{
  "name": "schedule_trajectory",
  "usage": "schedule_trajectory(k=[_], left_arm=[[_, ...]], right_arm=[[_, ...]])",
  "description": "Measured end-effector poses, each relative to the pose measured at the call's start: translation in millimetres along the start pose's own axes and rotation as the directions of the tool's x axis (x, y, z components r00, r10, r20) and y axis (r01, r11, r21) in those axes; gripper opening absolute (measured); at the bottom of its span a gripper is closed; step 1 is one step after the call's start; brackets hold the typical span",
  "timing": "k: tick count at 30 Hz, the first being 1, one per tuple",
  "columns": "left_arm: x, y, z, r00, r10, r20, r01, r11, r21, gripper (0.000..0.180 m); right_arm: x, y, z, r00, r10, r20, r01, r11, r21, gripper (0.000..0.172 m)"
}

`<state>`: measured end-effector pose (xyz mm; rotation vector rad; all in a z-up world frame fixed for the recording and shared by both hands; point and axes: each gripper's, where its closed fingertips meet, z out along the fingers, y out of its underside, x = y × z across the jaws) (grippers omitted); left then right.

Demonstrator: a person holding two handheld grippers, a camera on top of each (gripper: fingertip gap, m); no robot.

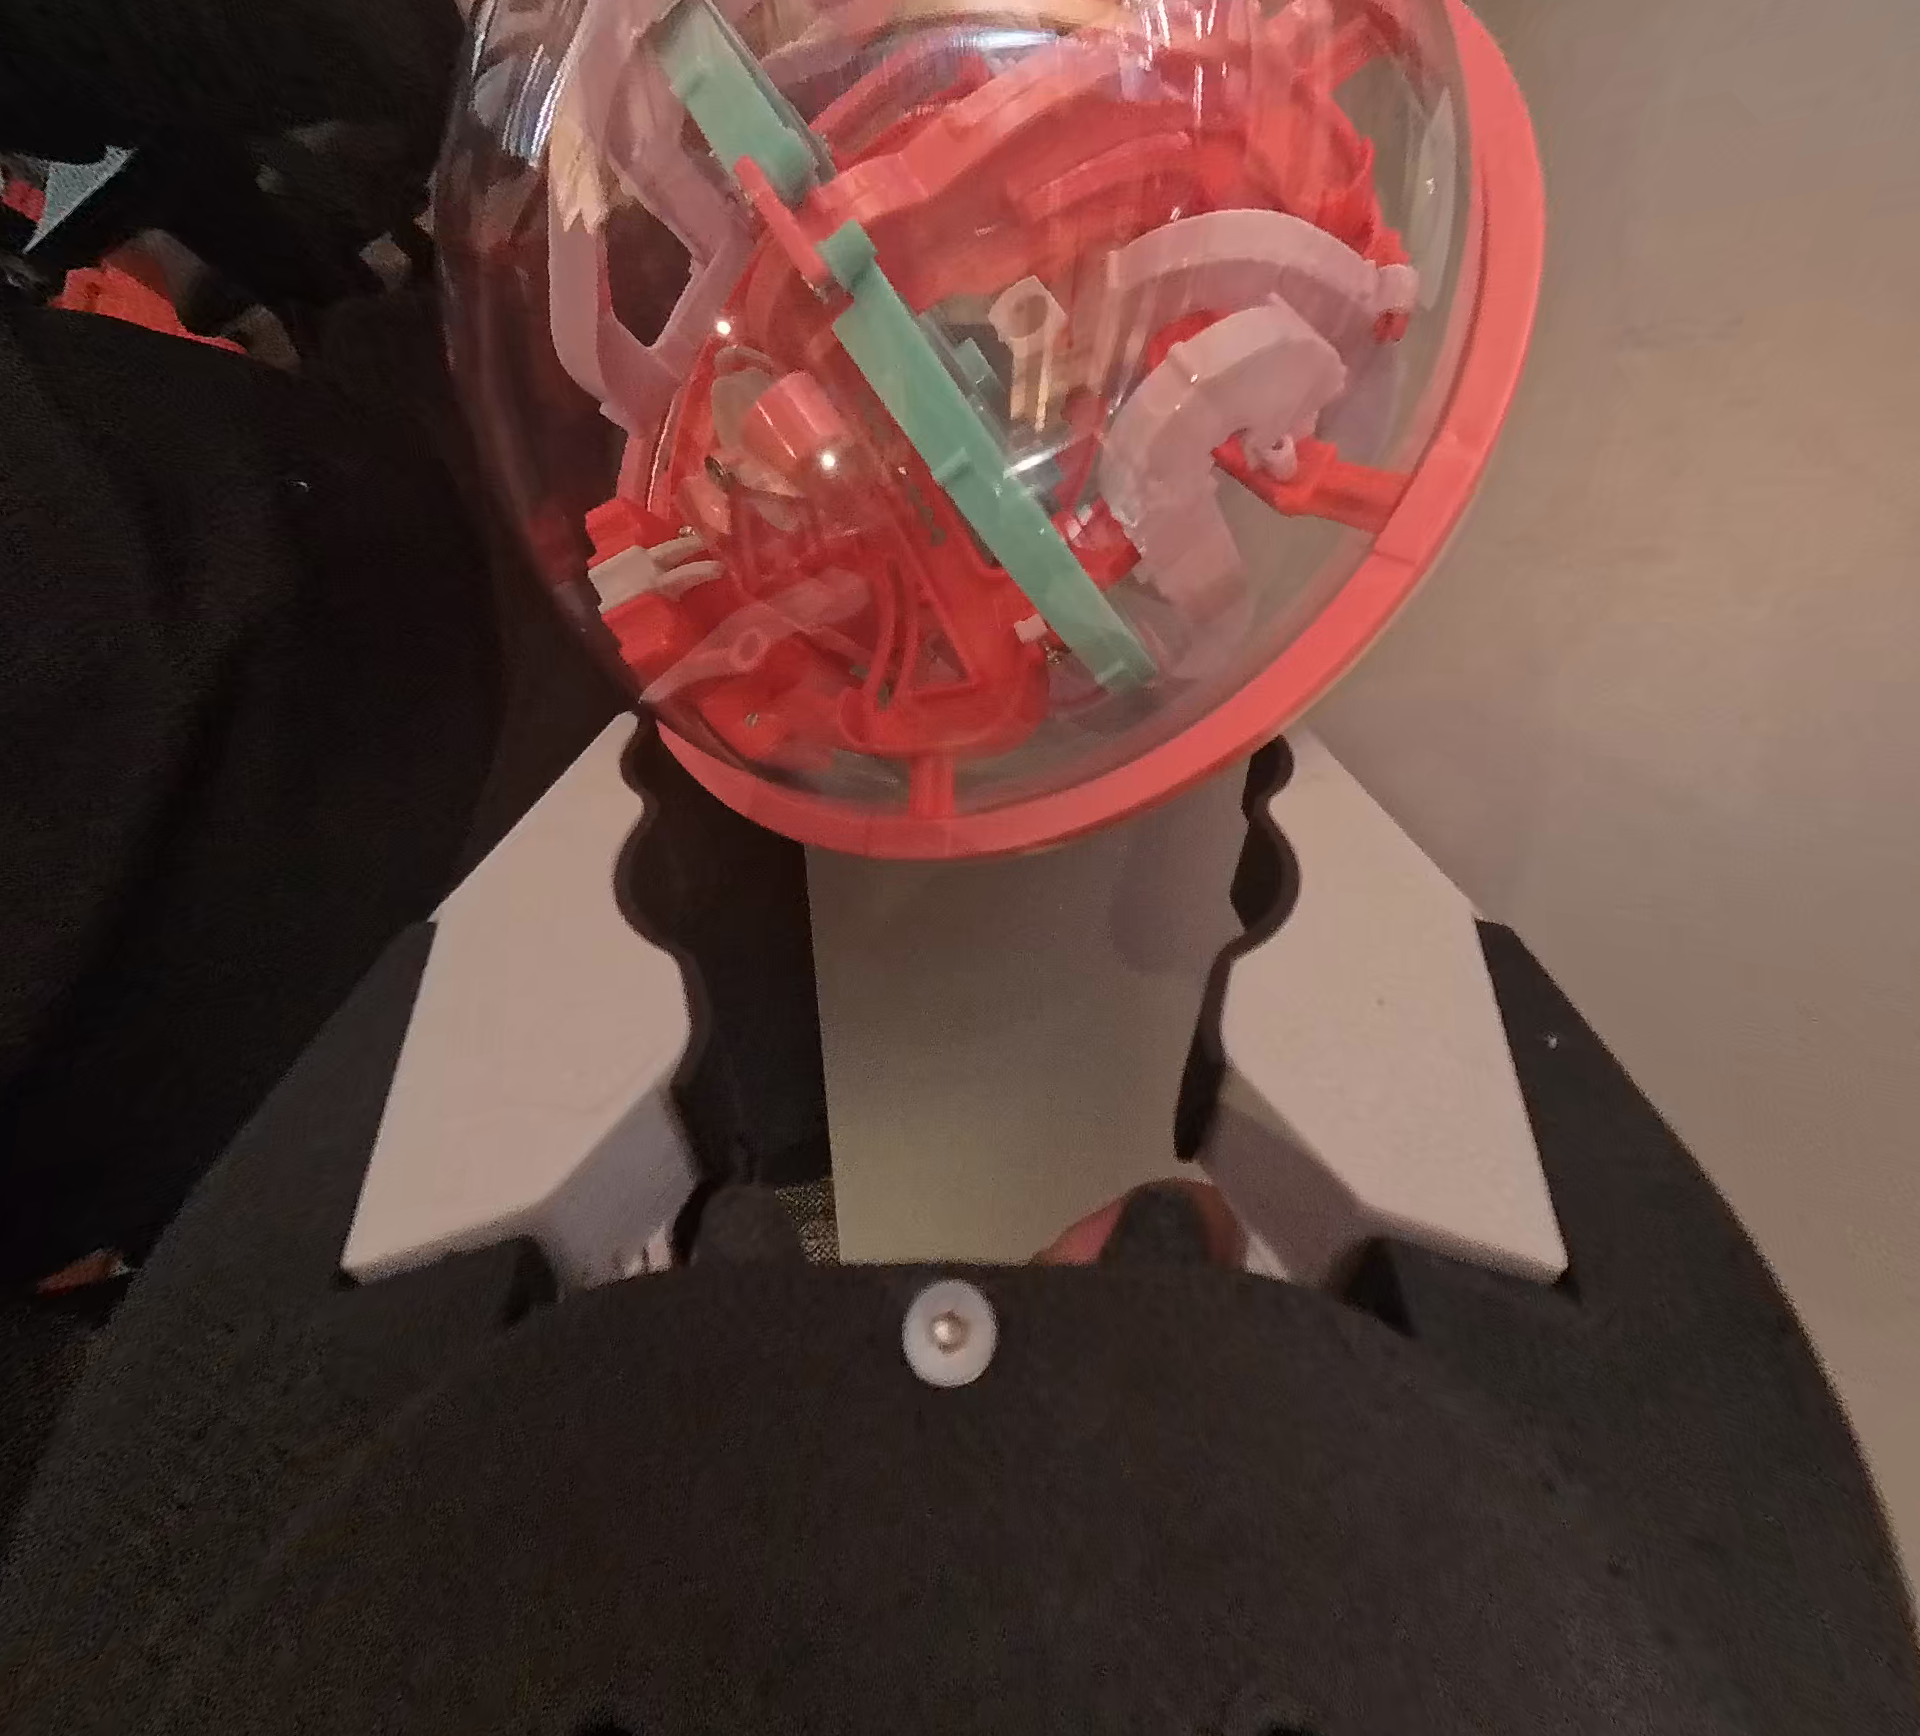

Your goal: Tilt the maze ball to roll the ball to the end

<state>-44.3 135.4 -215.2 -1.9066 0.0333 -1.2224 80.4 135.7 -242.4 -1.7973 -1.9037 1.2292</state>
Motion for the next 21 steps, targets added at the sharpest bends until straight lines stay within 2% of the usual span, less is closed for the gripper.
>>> schedule_trajectory(k=[21], left_arm=[[1.3,16.5,8.8,0.994,-0.110,0.014,0.110,0.994,0.019,0.007]], right_arm=[[-4.2,7.9,-13.3,0.993,0.082,0.089,-0.077,0.995,-0.063,0.109]])
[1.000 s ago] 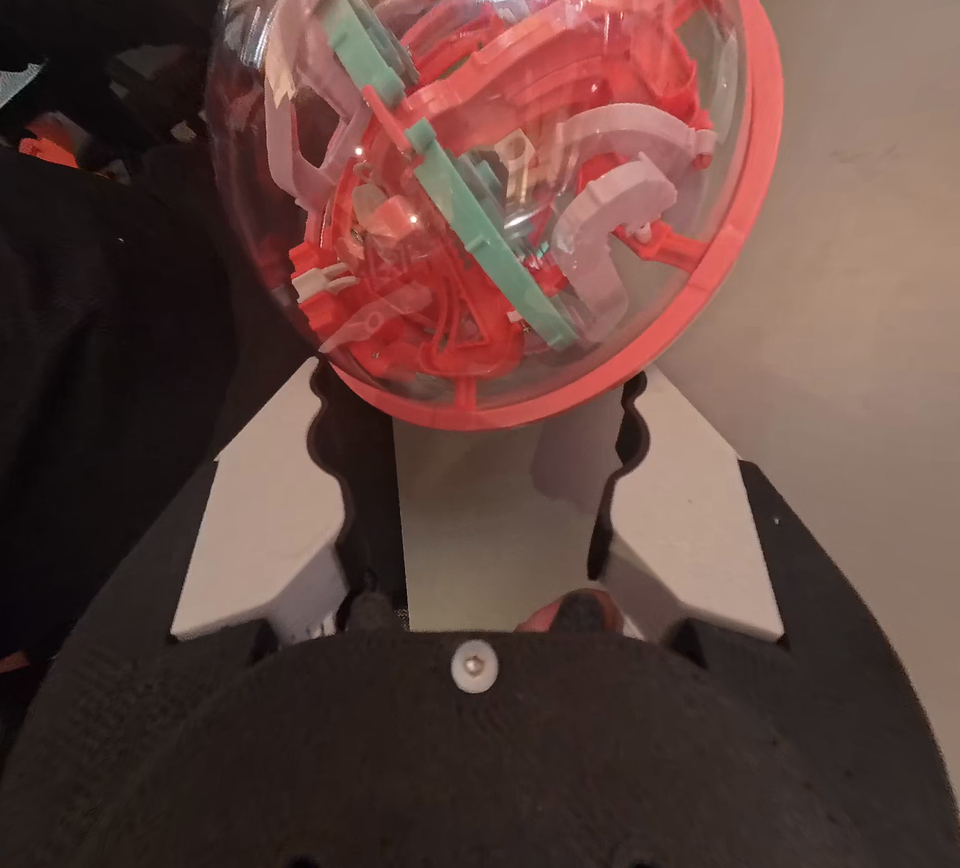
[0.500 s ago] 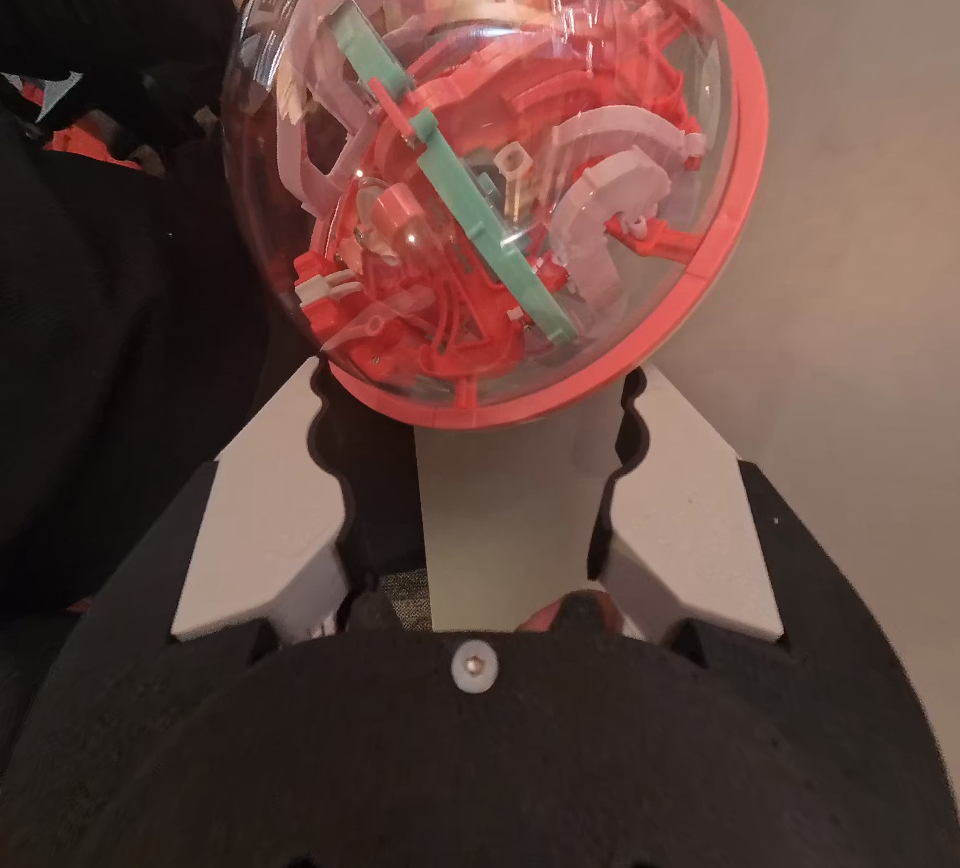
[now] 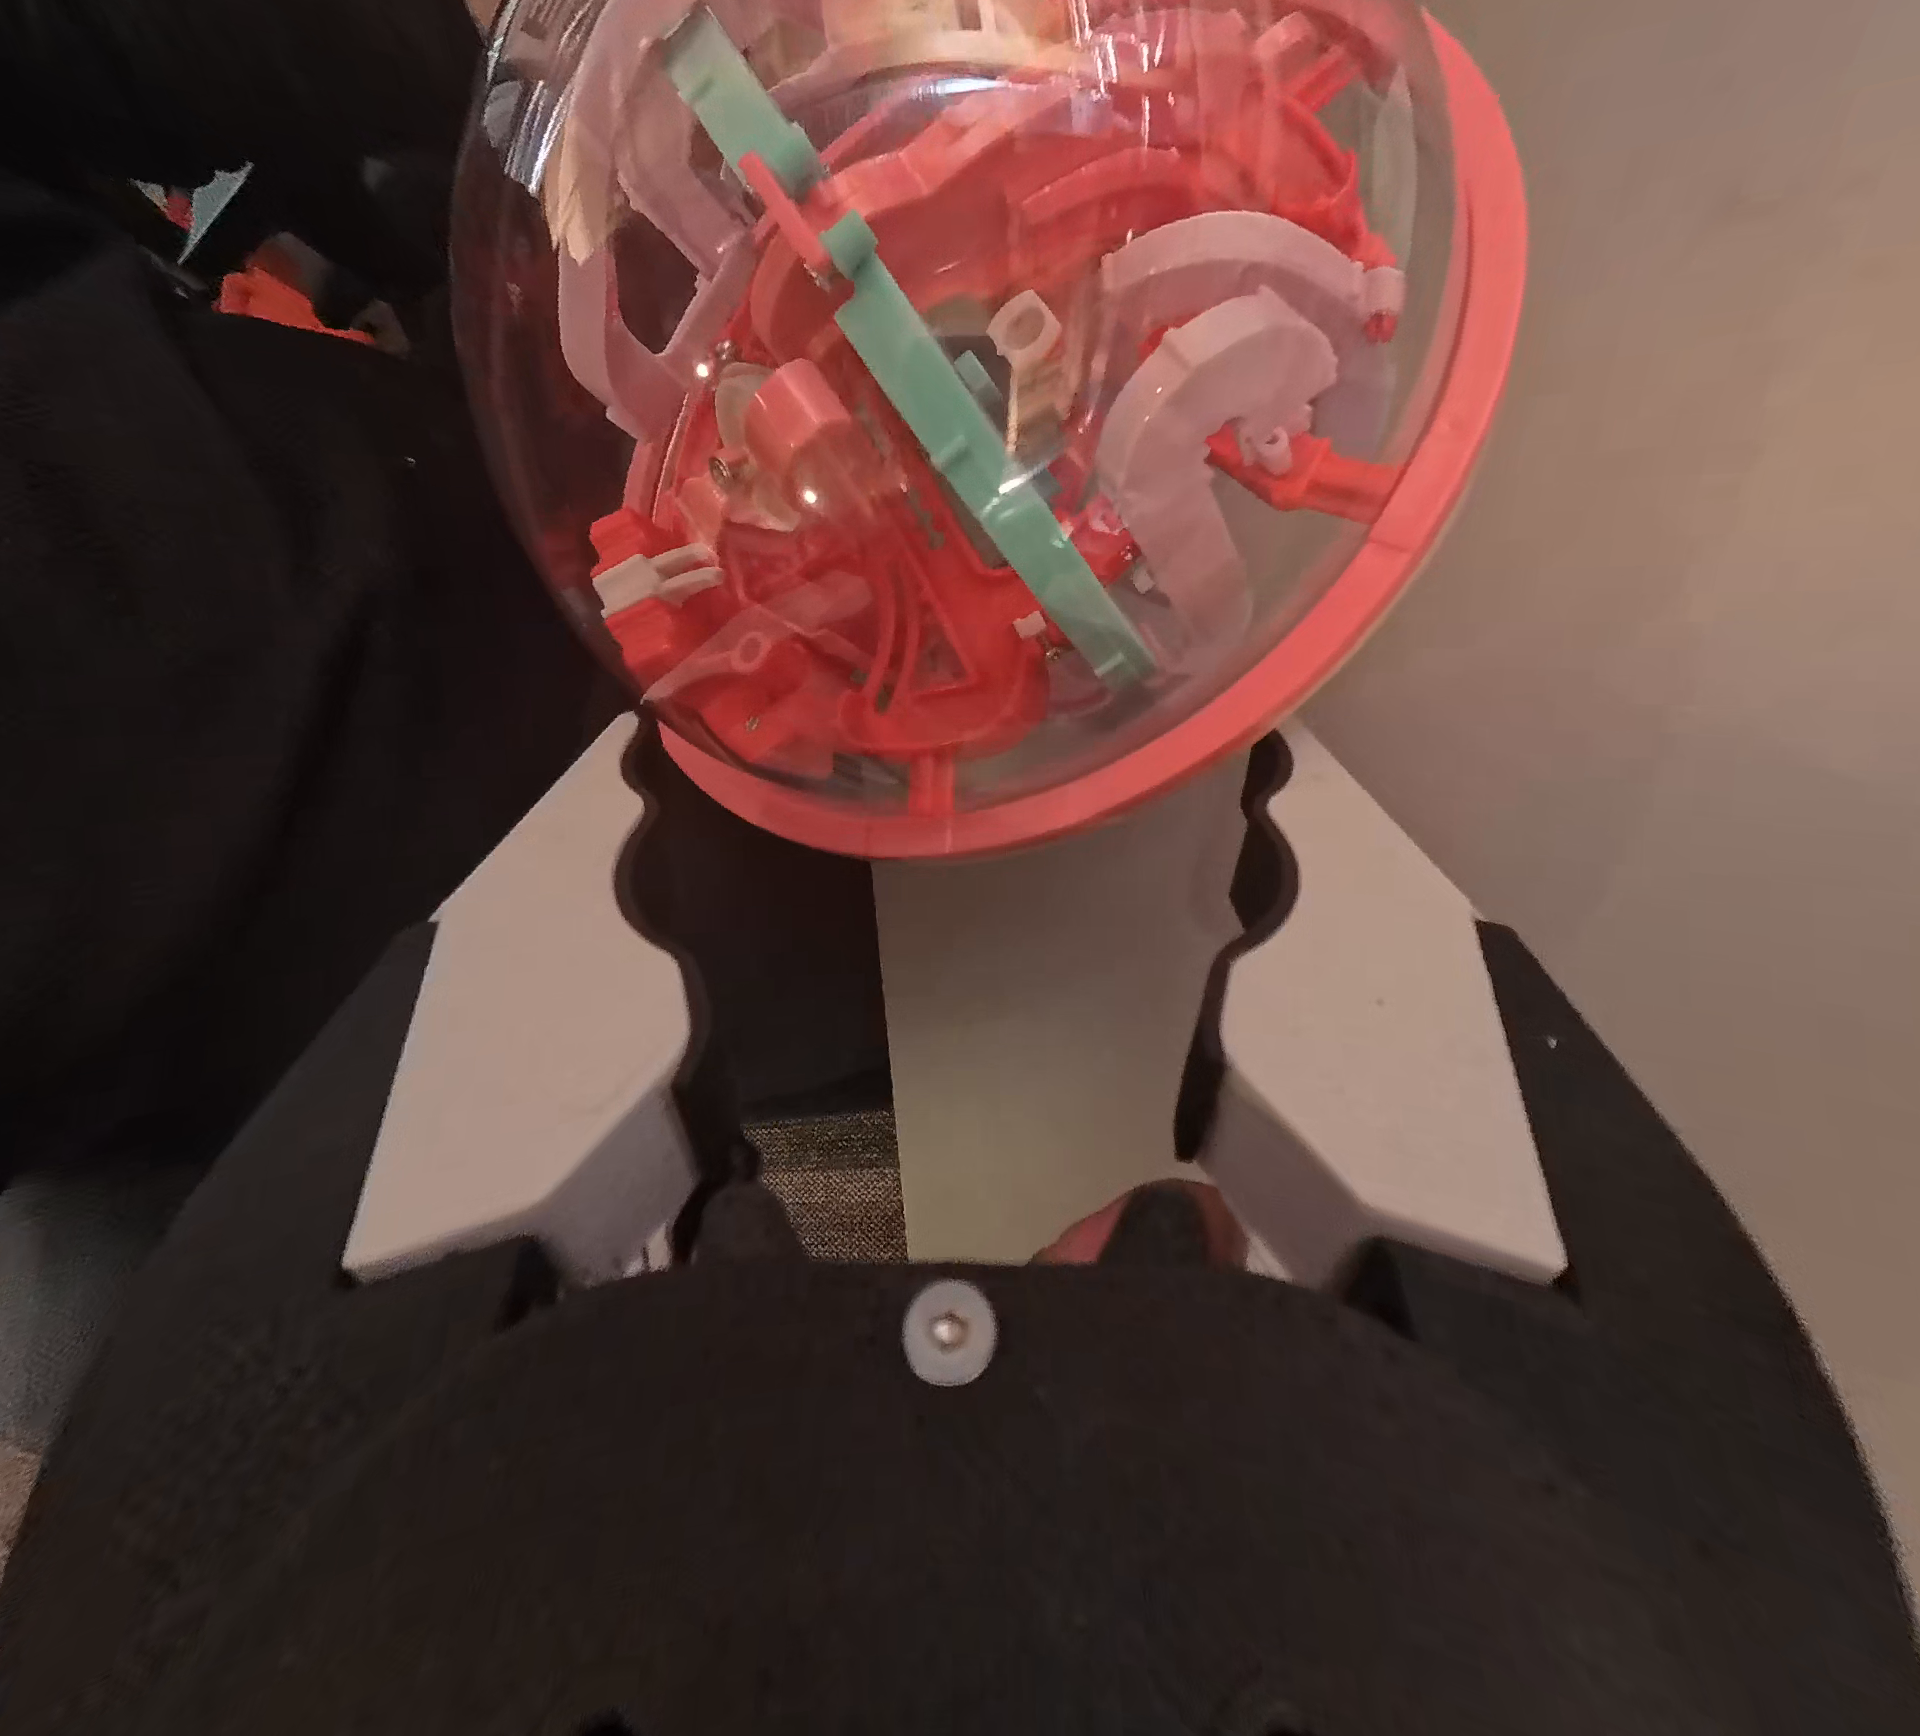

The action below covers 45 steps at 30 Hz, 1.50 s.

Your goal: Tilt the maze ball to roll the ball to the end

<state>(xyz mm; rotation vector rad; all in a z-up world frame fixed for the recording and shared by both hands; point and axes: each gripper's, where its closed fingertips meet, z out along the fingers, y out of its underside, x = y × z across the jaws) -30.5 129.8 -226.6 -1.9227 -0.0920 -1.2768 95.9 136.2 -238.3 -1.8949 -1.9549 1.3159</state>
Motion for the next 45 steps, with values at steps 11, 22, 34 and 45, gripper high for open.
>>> schedule_trajectory(k=[11,22,34,45], left_arm=[[5.1,9.5,-0.6,1.000,-0.006,0.025,0.006,1.000,0.021,0.007],[5.2,9.3,0.8,0.999,-0.046,0.007,0.045,0.999,0.026,0.007],[2.8,9.1,2.2,0.997,-0.077,-0.012,0.077,0.997,0.022,0.007],[4.2,3.0,1.7,0.997,-0.076,-0.013,0.077,0.997,0.023,0.007]], right_arm=[[-3.2,9.1,2.2,0.999,-0.028,0.022,0.028,1.000,0.013,0.109],[-4.8,11.4,2.4,0.999,0.009,0.052,-0.010,1.000,0.012,0.109],[-6.2,10.0,0.3,0.995,0.064,0.071,-0.064,0.998,-0.012,0.109],[-8.0,7.3,0.2,0.990,0.103,0.095,-0.103,0.995,-0.007,0.109]])
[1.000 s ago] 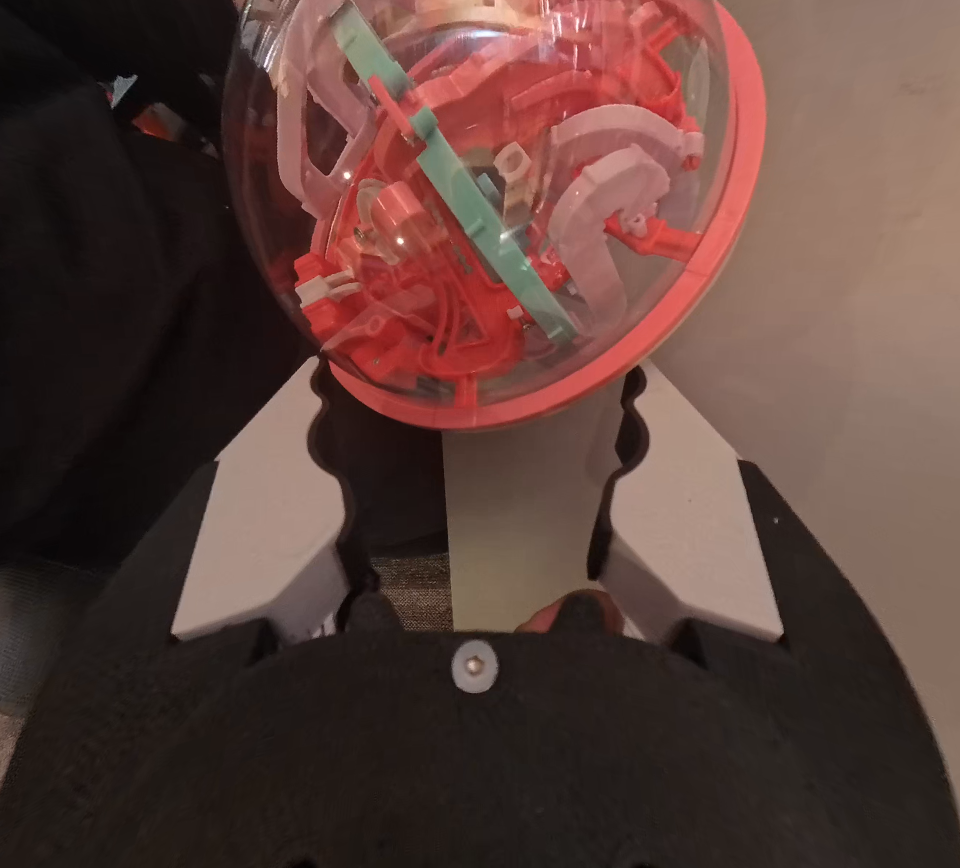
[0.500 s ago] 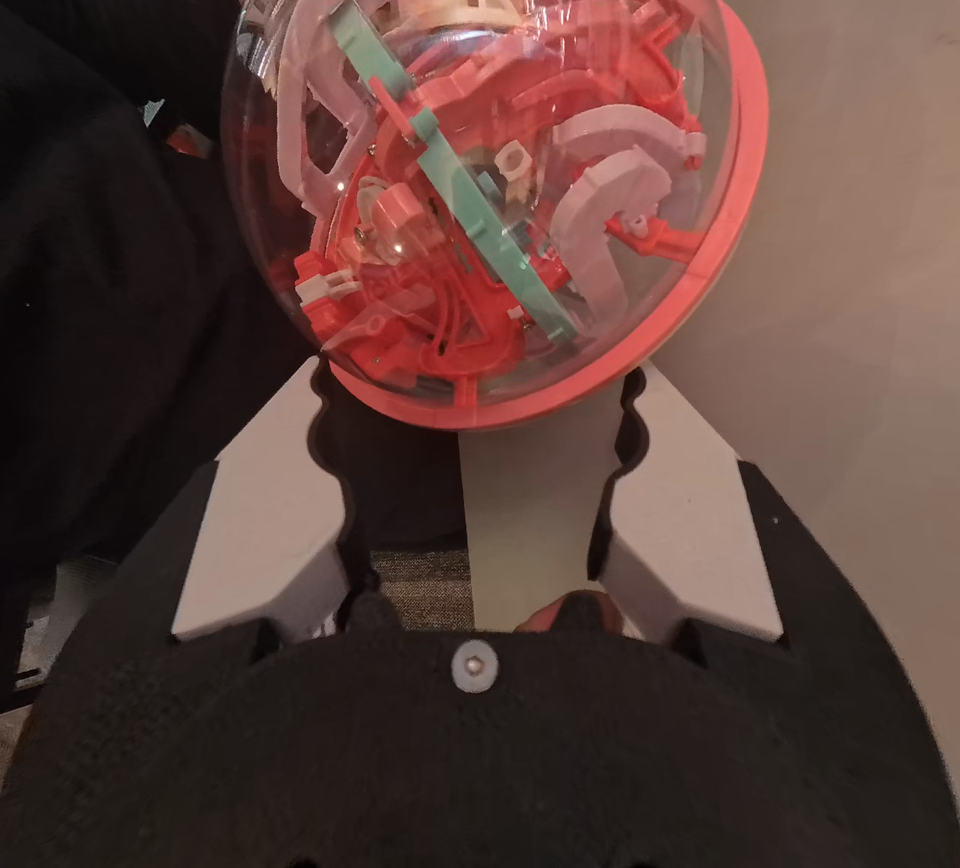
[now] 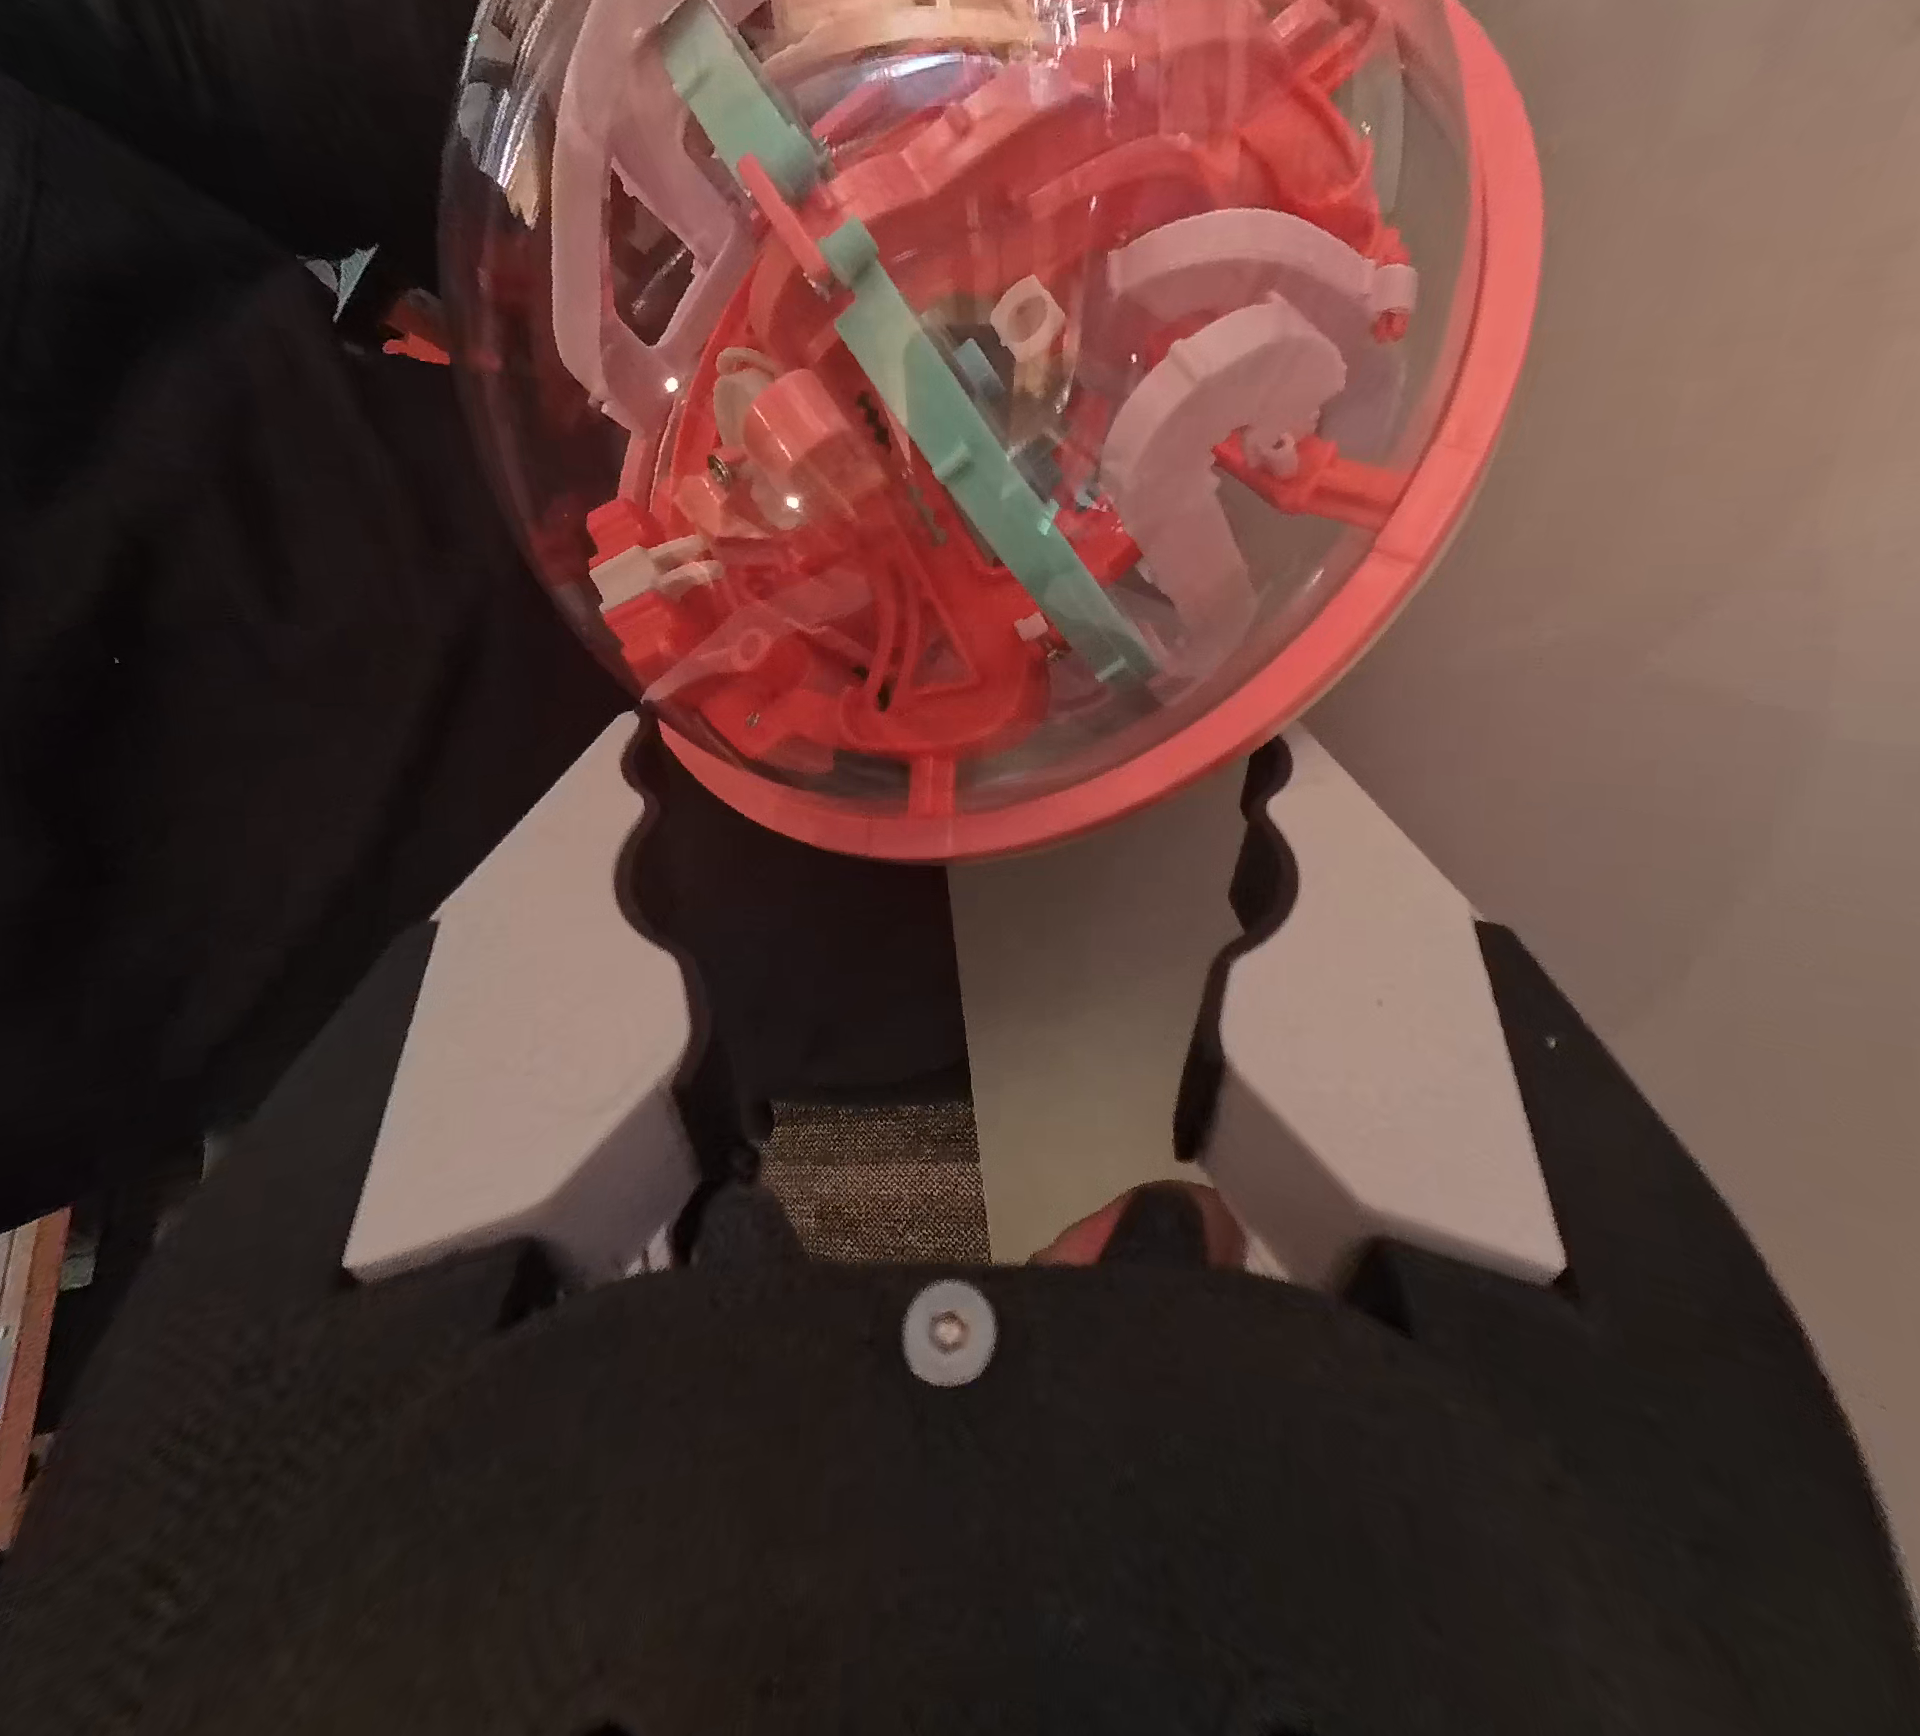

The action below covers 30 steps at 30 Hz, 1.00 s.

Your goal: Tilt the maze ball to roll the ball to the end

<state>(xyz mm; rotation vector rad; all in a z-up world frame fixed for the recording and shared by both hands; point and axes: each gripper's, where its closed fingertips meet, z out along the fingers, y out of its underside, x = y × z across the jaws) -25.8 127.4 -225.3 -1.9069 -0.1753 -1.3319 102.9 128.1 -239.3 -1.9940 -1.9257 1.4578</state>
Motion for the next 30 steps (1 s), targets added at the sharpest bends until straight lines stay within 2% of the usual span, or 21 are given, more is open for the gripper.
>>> schedule_trajectory(k=[14,30], left_arm=[[2.3,-12.3,-2.7,0.999,0.038,0.022,-0.038,0.999,0.036,0.007],[-14.3,-19.4,-6.4,0.998,0.024,0.057,-0.026,0.999,0.045,0.006]], right_arm=[[-1.6,-4.6,5.7,0.999,0.030,0.032,-0.031,0.999,0.027,0.108],[4.6,-14.7,14.8,0.996,0.084,0.011,-0.085,0.994,0.076,0.108]])
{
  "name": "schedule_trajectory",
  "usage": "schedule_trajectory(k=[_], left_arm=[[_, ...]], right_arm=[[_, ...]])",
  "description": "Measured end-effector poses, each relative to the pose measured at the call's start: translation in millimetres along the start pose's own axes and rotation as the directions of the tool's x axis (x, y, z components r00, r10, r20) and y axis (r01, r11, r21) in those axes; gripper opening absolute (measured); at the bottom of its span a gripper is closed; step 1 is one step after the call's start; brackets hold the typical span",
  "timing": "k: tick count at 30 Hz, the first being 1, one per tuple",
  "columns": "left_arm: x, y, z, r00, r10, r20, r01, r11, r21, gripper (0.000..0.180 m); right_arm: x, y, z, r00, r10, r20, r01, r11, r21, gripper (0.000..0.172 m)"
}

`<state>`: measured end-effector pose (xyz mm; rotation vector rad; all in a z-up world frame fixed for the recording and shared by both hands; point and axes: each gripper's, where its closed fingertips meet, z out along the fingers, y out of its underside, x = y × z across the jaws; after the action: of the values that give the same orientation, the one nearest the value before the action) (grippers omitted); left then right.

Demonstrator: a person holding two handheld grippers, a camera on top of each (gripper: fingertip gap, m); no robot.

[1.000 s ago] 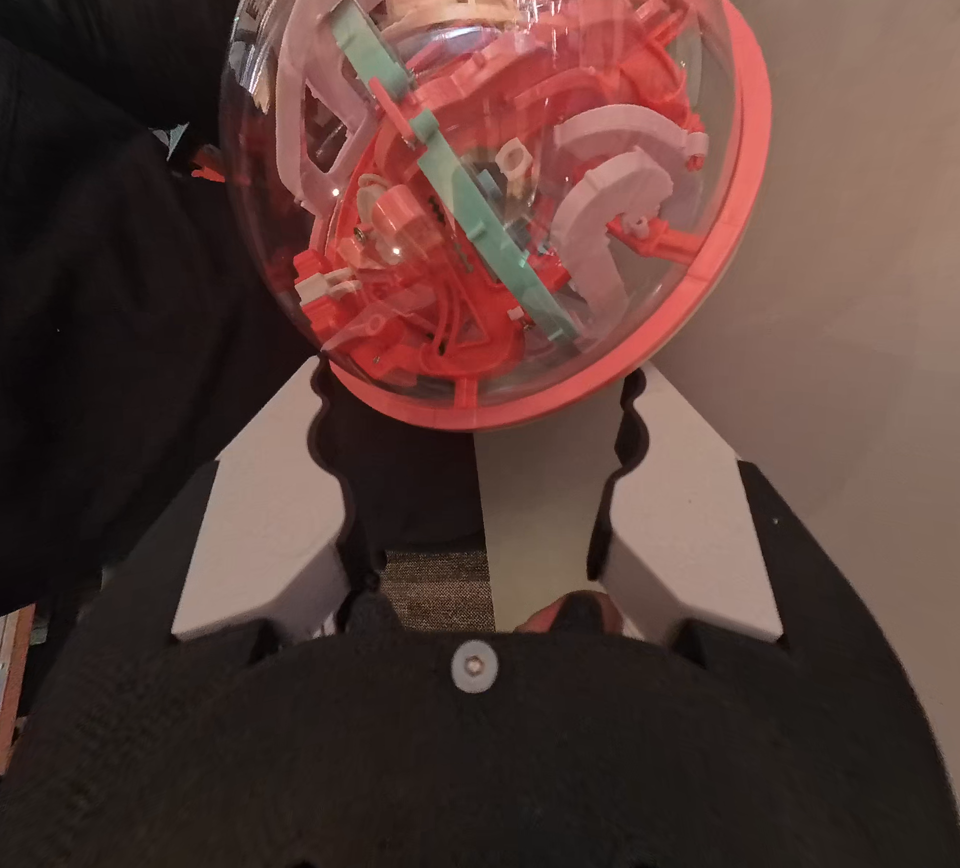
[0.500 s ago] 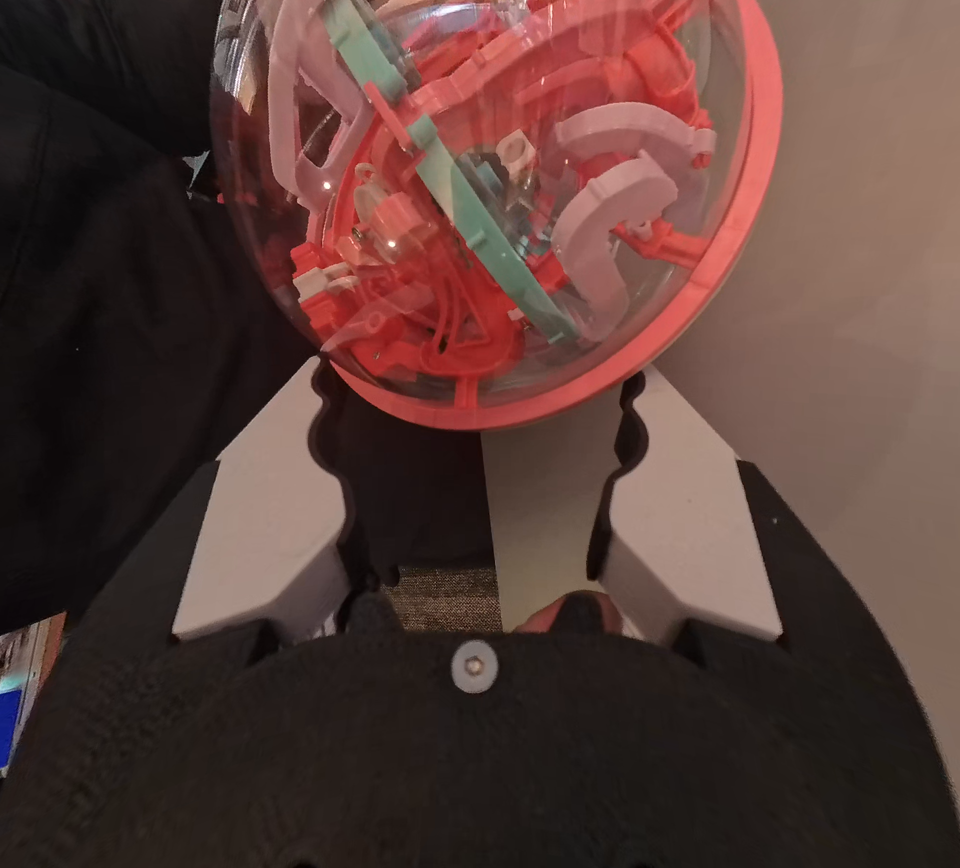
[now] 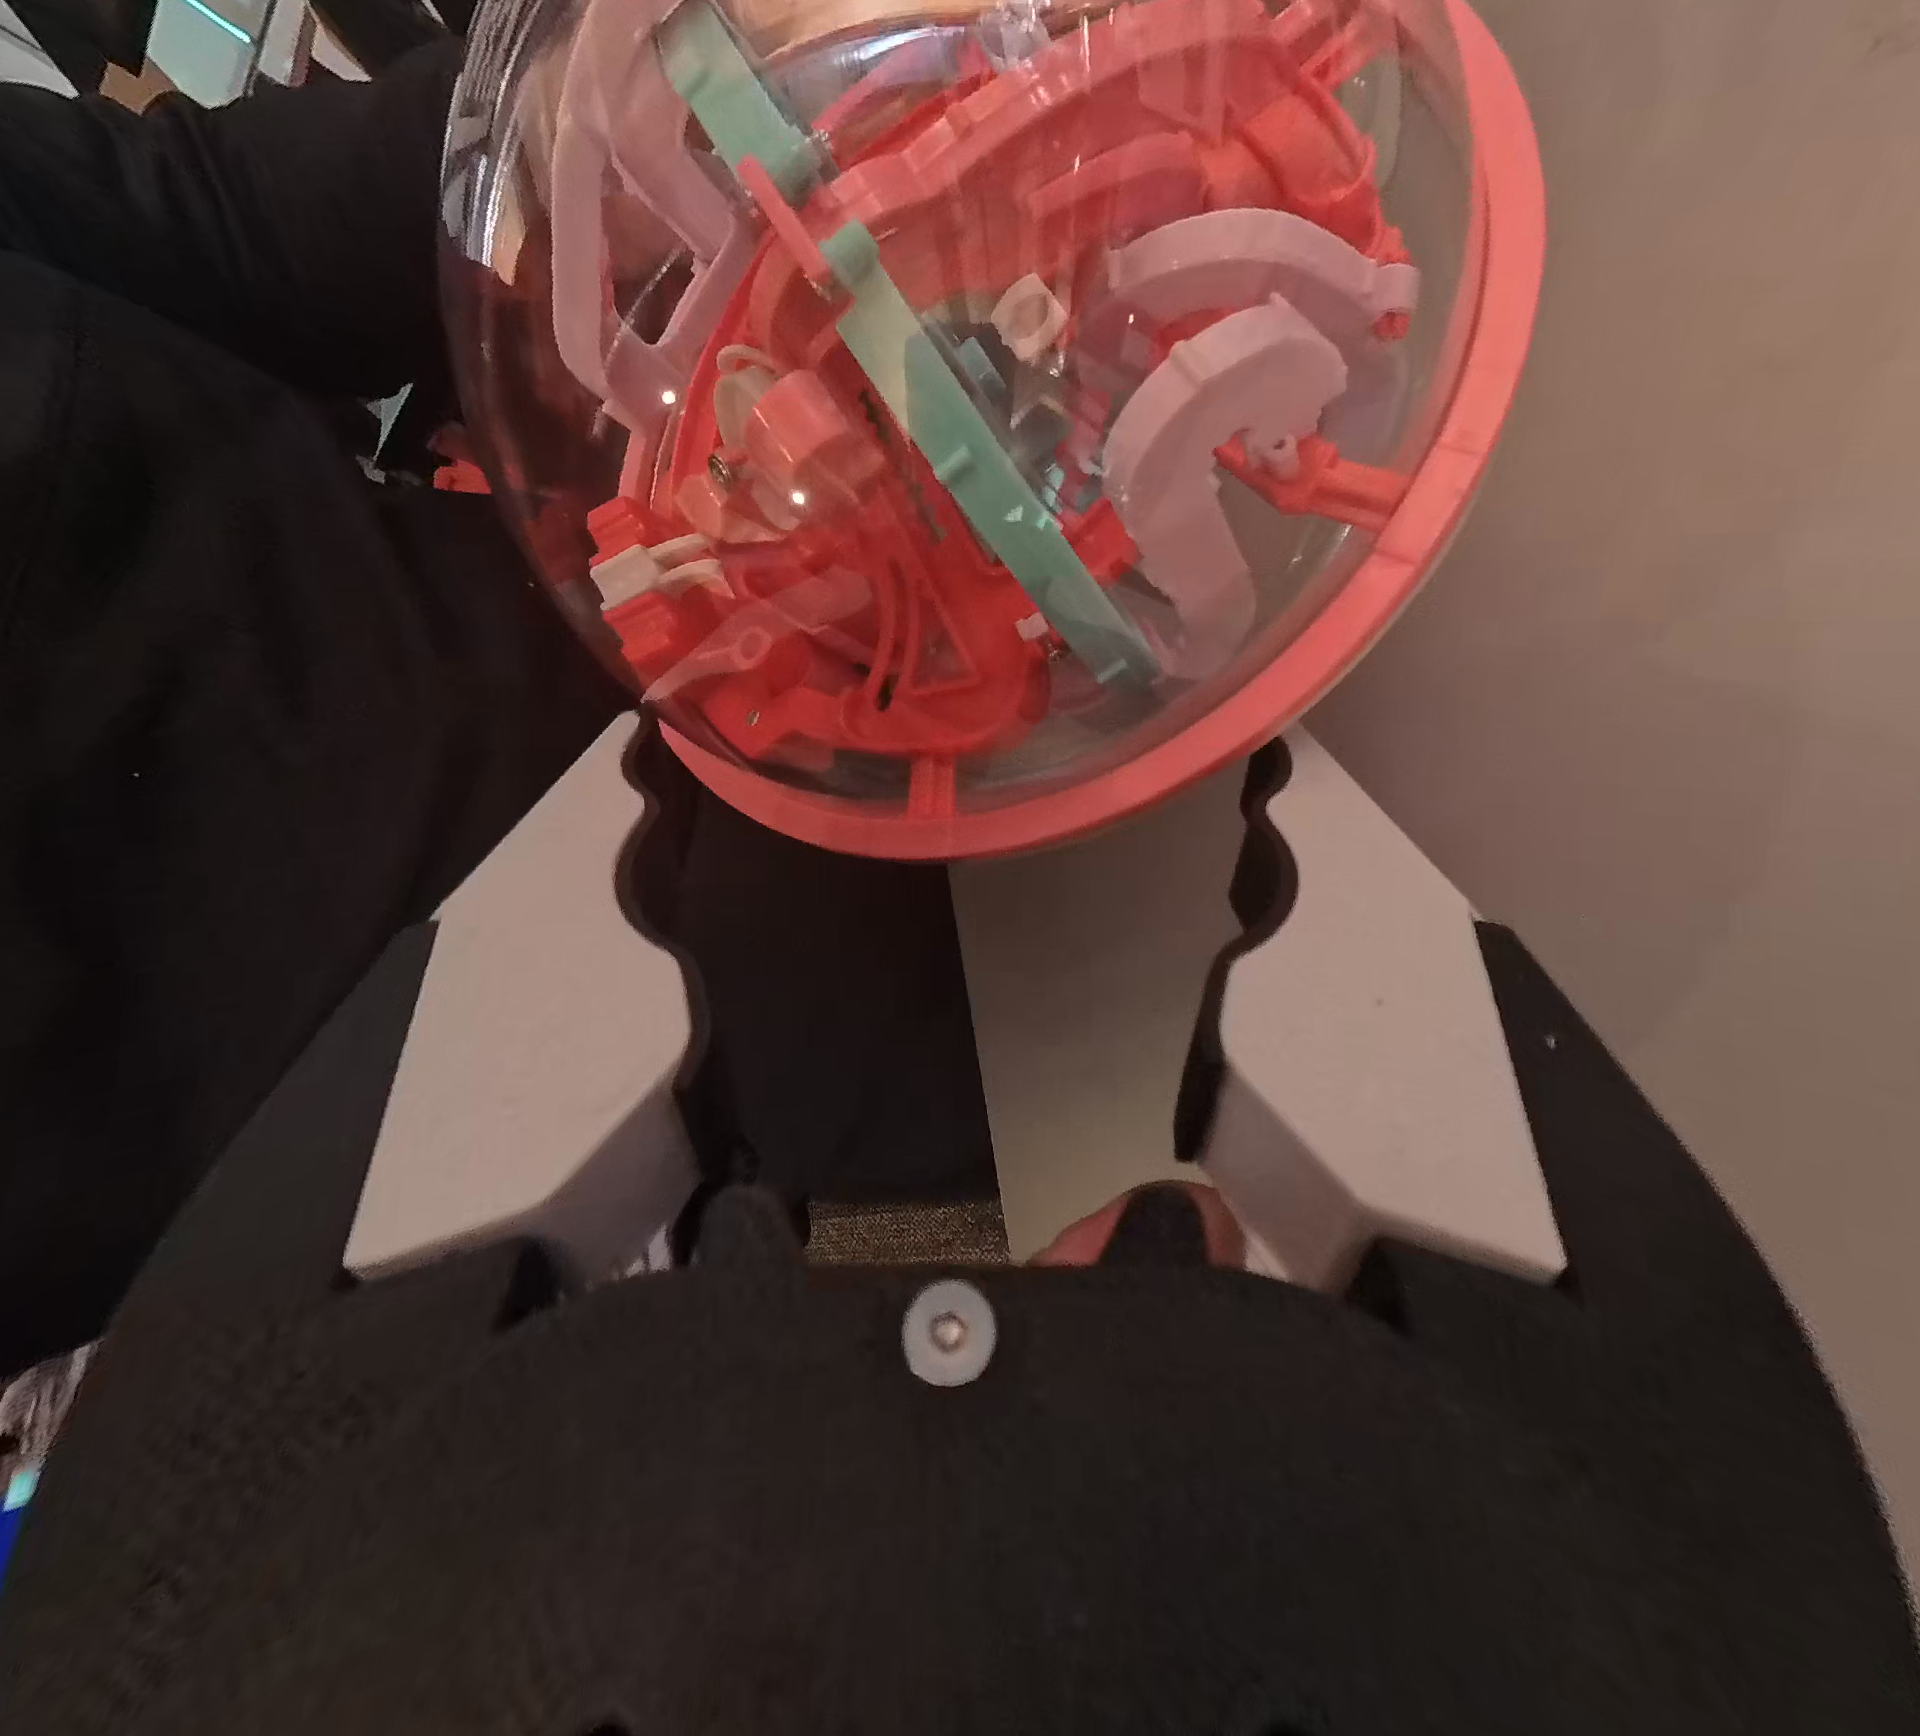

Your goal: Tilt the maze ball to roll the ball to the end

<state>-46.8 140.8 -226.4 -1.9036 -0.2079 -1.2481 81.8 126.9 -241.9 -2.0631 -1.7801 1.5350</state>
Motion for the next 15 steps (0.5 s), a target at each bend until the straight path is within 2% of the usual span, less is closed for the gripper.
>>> schedule_trajectory(k=[15], left_arm=[[2.0,-14.2,-3.1,0.997,0.078,0.028,-0.078,0.997,0.014,0.007]], right_arm=[[-2.4,-5.6,11.1,0.999,0.029,0.023,-0.031,0.992,0.121,0.108]])
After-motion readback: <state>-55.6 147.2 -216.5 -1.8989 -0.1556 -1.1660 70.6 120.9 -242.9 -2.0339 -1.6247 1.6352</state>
